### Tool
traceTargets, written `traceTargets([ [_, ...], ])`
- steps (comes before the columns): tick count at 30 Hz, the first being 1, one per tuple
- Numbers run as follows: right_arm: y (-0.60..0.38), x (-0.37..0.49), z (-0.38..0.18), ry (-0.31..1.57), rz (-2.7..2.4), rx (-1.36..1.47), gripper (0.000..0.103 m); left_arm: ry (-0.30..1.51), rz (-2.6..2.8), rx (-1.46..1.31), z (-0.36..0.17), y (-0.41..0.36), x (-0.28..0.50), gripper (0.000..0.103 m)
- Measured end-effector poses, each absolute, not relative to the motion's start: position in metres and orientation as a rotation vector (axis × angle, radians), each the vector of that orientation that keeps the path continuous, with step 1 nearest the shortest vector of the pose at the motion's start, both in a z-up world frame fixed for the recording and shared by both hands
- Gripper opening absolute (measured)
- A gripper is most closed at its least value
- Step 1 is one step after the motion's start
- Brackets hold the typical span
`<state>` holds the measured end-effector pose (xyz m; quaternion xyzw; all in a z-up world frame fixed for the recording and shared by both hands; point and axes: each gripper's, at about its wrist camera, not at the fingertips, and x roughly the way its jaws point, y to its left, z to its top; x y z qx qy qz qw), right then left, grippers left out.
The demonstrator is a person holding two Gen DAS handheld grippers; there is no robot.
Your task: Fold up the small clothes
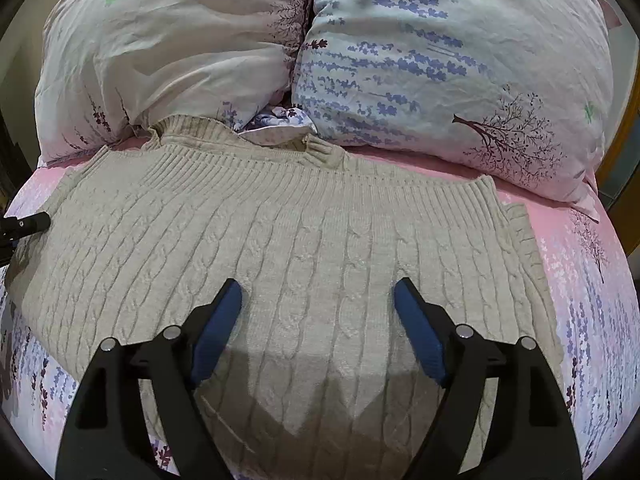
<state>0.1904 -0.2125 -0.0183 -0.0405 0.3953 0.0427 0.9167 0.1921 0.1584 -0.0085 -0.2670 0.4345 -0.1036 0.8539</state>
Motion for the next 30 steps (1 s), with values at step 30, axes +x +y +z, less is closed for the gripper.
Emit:
traceTargets([
  [30,-0.256,0.172,-0.005,0.767,0.131,-0.013,0.081,0.77,-0.622,-0.744,0.071,0.039,0.206,0.02],
])
